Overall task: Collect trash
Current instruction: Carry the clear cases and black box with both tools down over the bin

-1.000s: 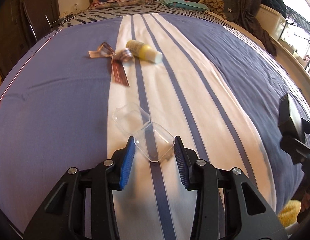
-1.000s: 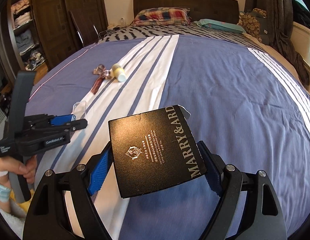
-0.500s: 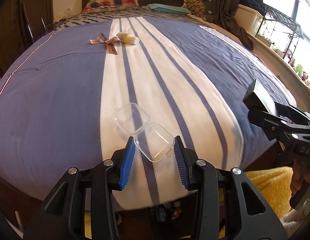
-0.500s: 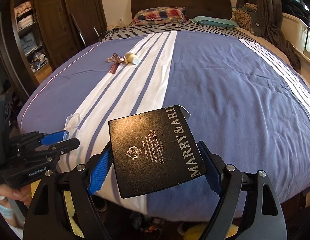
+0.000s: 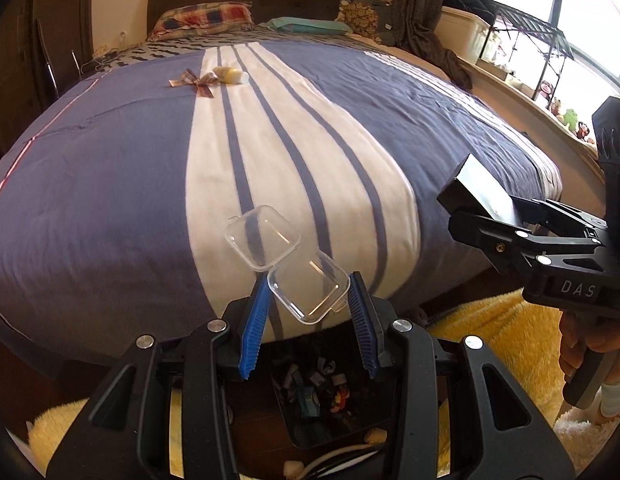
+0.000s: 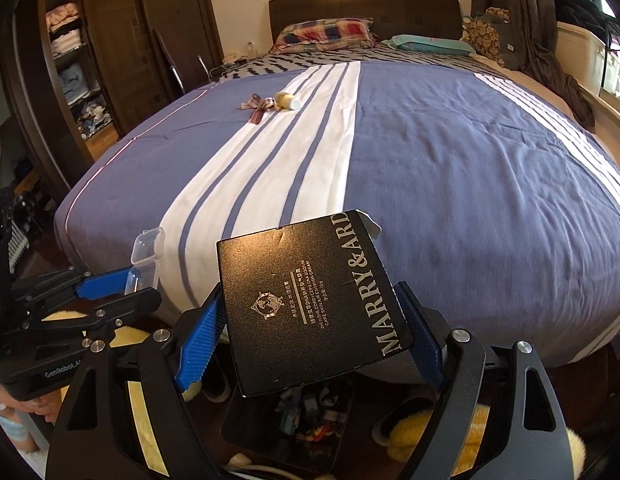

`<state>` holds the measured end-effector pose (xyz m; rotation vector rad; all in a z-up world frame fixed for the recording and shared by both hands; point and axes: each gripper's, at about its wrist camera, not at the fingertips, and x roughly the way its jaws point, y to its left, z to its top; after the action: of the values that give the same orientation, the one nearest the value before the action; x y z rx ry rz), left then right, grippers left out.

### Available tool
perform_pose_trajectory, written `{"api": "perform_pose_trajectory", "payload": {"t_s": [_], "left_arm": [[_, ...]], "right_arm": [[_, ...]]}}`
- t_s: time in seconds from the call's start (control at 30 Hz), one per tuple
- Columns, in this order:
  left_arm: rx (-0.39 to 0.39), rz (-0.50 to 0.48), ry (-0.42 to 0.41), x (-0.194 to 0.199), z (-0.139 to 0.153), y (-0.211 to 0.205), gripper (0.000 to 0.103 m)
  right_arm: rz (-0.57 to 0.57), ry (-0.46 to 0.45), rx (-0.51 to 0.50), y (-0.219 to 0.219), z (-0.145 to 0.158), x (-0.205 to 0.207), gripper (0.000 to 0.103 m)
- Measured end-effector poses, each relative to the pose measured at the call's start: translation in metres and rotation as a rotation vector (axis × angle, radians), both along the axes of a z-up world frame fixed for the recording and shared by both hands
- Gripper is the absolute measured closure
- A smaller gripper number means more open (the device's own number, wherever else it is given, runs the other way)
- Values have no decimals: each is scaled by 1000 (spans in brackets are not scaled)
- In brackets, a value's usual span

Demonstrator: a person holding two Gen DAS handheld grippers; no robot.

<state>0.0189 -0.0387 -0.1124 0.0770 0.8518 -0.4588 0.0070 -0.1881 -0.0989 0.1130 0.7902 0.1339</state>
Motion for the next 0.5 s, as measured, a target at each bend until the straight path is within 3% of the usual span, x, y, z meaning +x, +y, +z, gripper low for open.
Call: {"api": "perform_pose_trajectory", "payload": {"t_s": [0.5], "left_arm": [[38,-13,158,-17,-81,-3,65]], "right_arm": [[-14,155,36,1,-73,-26,21]]}}
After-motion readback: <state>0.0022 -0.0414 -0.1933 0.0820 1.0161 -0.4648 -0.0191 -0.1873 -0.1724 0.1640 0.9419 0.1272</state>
